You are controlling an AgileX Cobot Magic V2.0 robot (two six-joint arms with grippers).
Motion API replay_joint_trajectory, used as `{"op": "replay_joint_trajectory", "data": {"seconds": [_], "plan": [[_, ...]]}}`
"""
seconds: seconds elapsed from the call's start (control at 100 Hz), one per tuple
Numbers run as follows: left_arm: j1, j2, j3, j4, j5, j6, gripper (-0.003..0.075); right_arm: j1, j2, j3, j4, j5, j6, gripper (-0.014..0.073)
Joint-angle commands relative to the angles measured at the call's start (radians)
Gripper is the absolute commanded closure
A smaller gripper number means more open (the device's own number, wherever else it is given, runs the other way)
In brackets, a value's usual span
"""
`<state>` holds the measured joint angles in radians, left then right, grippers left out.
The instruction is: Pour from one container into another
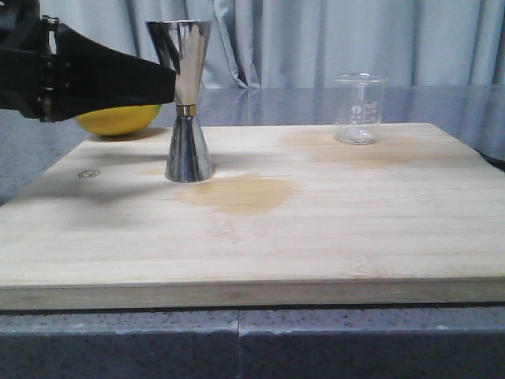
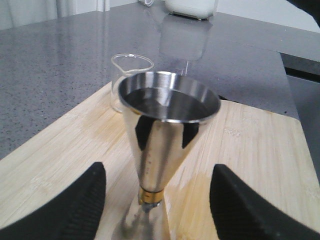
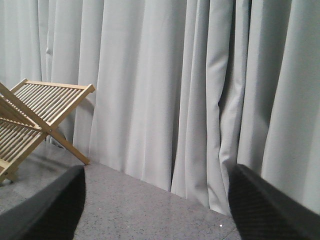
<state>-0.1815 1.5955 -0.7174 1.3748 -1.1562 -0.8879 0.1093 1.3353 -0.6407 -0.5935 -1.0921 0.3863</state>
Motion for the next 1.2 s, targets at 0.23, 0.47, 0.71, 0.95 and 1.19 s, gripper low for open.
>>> {"op": "replay_joint_trajectory", "data": {"seconds": [0.23, 0.47, 0.71, 0.95, 1.19], "plan": [[0.111, -0.121, -0.019, 0.027, -0.207, -0.077, 0.0298, -0.008, -0.032, -0.020, 0.062, -0.050, 0.000, 0.0062], [0.274, -0.217, -0.019, -0.010, -0.205, -0.079, 0.0305, -0.008, -0.032, -0.047, 0.119, 0.110, -0.076, 0.0062], [0.458, -0.318, -0.019, -0.291, -0.155, -0.084, 0.0323, -0.008, -0.068, -0.156, 0.160, 0.362, -0.103, 0.0062], [0.523, -0.455, -0.048, -0.380, 0.189, -0.171, 0.0323, -0.008, -0.145, -0.336, 0.160, 0.797, -0.146, 0.0062], [0.516, -0.579, -0.083, -0.373, 0.336, -0.324, 0.0379, -0.008, -0.213, -0.442, 0.073, 1.061, -0.149, 0.0062]]}}
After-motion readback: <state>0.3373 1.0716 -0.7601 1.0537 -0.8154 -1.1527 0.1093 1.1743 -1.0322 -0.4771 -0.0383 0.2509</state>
